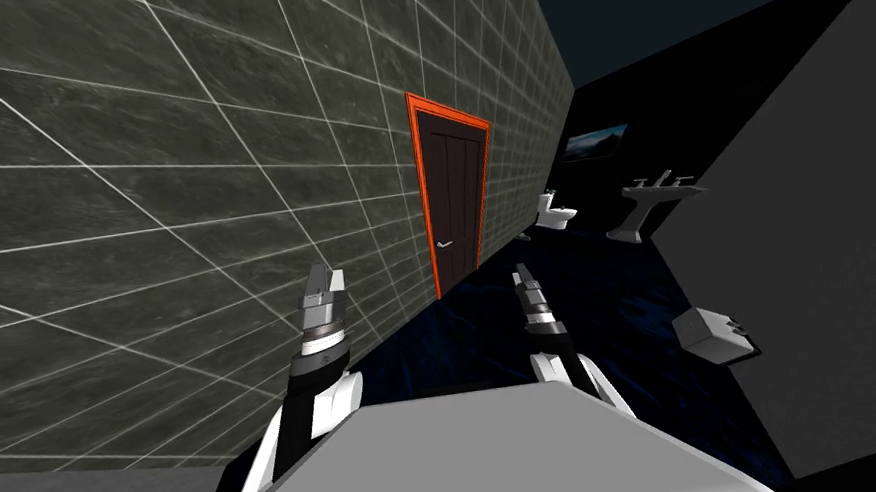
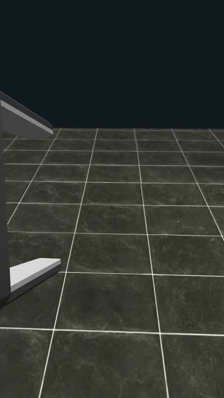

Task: Pull the door open

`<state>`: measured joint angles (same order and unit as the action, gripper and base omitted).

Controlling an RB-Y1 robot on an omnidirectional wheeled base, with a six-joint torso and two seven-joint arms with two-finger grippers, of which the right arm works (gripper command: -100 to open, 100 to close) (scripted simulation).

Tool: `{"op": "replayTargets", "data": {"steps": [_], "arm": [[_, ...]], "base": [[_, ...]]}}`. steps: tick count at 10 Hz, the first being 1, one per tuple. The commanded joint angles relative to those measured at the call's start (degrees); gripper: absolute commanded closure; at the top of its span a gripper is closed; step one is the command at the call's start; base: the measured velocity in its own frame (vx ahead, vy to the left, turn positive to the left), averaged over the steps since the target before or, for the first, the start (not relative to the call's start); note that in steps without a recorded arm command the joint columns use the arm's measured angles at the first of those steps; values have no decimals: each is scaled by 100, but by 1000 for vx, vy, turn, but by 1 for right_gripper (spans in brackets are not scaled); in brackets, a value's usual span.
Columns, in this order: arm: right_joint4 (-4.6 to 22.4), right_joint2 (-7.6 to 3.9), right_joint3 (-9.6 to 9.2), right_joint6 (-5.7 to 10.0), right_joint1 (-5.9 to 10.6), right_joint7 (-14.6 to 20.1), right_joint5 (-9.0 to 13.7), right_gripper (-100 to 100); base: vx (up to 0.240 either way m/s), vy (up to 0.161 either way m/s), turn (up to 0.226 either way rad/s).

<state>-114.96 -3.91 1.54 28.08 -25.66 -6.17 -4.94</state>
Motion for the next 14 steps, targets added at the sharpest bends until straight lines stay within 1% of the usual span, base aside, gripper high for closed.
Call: {"op": "replayTargets", "data": {"steps": [1,3,8,14], "arm": [[216,-14,5,68,90,21,15,-100],[457,-43,20,126,194,56,39,-100],[1157,-113,63,294,496,155,109,-100],[2087,-193,120,518,898,287,203,-100]], "base": [[87,-38,105],[89,-34,103],[85,-46,122],[89,-55,136]]}}
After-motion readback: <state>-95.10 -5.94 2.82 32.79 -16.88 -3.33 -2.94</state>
